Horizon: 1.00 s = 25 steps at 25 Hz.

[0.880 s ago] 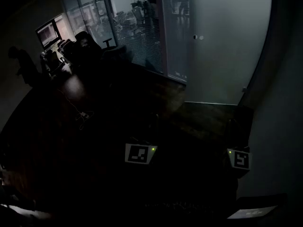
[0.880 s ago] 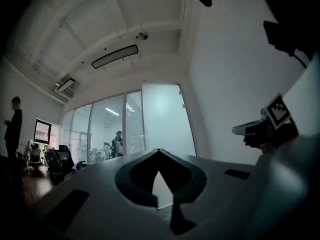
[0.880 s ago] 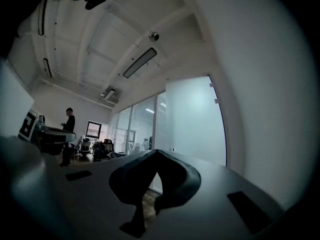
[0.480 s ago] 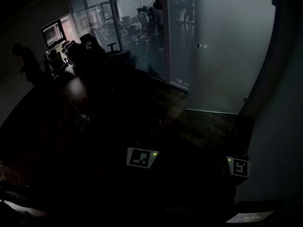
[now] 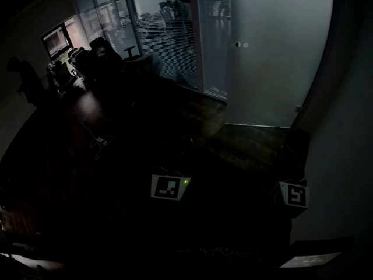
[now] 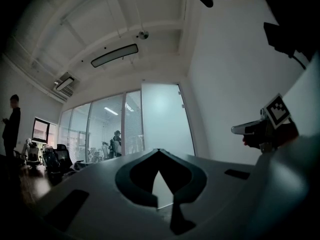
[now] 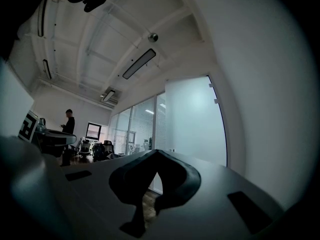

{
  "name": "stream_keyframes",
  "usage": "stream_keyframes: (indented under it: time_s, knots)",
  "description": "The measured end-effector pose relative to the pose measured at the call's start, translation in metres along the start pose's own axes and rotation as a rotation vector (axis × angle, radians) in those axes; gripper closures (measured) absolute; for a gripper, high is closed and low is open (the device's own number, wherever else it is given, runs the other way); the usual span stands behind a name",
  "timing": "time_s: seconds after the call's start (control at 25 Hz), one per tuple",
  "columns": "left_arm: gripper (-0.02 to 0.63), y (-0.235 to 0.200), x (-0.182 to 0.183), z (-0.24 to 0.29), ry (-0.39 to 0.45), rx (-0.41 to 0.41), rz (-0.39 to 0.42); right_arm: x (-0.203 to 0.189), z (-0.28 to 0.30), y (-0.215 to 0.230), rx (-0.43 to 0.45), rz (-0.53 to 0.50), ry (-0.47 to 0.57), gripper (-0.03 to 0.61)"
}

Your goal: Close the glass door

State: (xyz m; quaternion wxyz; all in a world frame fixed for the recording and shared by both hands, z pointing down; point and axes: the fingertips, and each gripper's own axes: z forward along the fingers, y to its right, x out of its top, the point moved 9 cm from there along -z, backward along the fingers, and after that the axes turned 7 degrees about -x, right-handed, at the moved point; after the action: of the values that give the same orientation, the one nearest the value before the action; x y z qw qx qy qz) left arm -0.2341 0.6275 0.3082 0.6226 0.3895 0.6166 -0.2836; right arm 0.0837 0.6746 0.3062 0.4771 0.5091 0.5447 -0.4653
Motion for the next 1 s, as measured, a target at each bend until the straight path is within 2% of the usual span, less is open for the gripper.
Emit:
stream_keyframes:
  time_s: [0.4, 0.72, 0.88, 1.0]
  knots:
    - [0.612, -0.008, -0.011, -0.001, 0.021, -0.025, -0.033, -0.007, 0.001, -0.015, 0.009, 0.016, 0.004, 0.577]
    - [0.612, -0.023, -0.011, 0.003, 0.032, -0.091, -0.01, -0.005, 0.012, -0.031, 0.013, 0.064, 0.008, 0.576]
    - [0.612, -0.032, -0.016, 0.008, 0.009, -0.166, 0.003, -0.008, 0.02, -0.044, 0.015, 0.061, 0.002, 0.577]
    - [0.612, -0.041, -0.02, 0.011, 0.021, -0.186, 0.012, -0.011, 0.026, -0.055, 0.013, 0.063, 0.002, 0.576]
